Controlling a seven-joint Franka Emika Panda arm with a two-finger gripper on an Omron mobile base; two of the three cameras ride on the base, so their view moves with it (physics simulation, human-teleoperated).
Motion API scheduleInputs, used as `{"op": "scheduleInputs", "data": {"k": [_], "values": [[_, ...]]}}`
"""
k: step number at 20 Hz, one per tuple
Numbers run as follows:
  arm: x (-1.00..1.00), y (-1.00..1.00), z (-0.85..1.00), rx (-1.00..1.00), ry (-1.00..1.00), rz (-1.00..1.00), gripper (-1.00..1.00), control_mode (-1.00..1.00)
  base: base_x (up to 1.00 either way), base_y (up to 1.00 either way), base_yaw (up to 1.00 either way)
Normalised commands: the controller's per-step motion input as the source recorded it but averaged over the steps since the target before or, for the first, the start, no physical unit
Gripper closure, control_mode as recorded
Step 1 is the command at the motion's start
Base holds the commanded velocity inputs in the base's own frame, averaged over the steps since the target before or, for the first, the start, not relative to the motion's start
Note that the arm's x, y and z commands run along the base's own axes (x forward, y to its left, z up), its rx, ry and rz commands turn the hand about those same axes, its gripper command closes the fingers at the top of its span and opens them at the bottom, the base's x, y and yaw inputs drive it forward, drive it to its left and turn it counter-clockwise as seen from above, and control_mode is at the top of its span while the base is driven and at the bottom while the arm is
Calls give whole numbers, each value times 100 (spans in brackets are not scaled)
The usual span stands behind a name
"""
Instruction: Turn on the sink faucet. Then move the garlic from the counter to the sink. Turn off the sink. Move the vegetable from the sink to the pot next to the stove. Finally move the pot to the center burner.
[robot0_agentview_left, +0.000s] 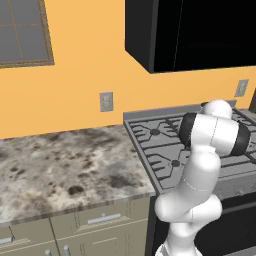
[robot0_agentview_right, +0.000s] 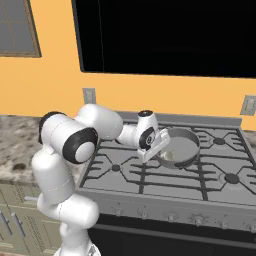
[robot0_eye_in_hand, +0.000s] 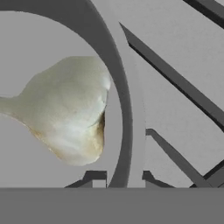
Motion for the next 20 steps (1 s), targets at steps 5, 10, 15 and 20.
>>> {"op": "scheduleInputs", "data": {"k": [5,10,15,20], "values": [[0,-1,-4,0,-1,2,100,-100,0,0,0],[-41,1,0,0,-3,2,100,-100,0,0,0],[-20,3,0,0,0,1,-100,-100,0,0,0],[-7,6,15,0,-8,0,-100,-100,0,0,0]]}}
